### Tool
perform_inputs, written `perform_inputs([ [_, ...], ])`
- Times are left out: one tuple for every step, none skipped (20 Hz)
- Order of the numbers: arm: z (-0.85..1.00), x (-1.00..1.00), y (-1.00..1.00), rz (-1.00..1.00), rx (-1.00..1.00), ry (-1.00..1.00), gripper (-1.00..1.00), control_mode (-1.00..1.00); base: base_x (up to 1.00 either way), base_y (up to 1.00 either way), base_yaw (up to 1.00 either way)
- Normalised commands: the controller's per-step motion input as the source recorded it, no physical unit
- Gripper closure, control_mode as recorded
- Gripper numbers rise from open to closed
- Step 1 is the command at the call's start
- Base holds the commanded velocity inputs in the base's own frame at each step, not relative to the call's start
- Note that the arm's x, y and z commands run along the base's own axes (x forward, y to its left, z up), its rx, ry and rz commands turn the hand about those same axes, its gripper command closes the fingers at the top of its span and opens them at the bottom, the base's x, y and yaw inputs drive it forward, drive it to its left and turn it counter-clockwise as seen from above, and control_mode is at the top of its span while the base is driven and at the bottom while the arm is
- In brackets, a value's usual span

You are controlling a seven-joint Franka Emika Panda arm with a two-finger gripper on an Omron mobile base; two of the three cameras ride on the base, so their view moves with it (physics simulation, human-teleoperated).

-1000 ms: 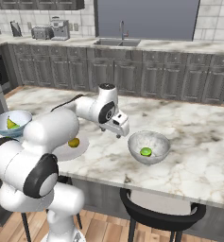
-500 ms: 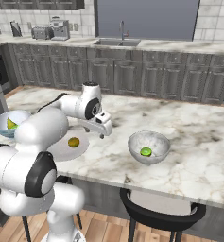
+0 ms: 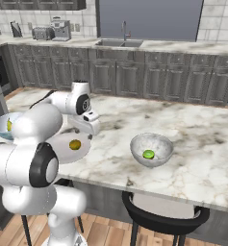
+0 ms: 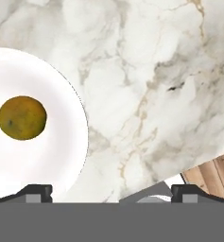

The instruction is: Take the fruits from the plate on the dining counter and place two fruits in each bowl.

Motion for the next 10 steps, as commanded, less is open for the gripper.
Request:
perform_inputs([
  [-0.04, 0.01, 0.49, -0.08, 0.00, 0.00, -1.00, -1.00, 0.00, 0.00, 0.00],
  [-0.01, 0.02, 0.45, -0.09, 0.00, 0.00, -1.00, -1.00, 0.00, 0.00, 0.00],
  [-0.03, 0.03, 0.47, -0.11, 0.00, 0.00, -1.00, -1.00, 0.00, 0.00, 0.00],
  [-0.03, 0.04, 0.48, -0.15, 0.00, 0.01, -1.00, -1.00, 0.00, 0.00, 0.00],
  [-0.05, 0.03, 0.49, -0.16, 0.00, 0.00, -1.00, -1.00, 0.00, 0.00, 0.00],
  [-0.06, 0.02, 0.48, -0.16, 0.00, 0.00, -1.00, -1.00, 0.00, 0.00, 0.00],
  [-0.09, 0.02, 0.46, -0.15, 0.00, 0.00, -1.00, -1.00, 0.00, 0.00, 0.00],
  [-0.13, 0.00, 0.45, -0.15, 0.00, 0.00, -1.00, -1.00, 0.00, 0.00, 0.00],
  [-0.15, 0.00, 0.44, -0.14, 0.00, 0.00, -1.00, -1.00, 0.00, 0.00, 0.00],
  [-0.20, 0.00, 0.45, -0.15, 0.00, 0.00, -1.00, -1.00, 0.00, 0.00, 0.00],
])
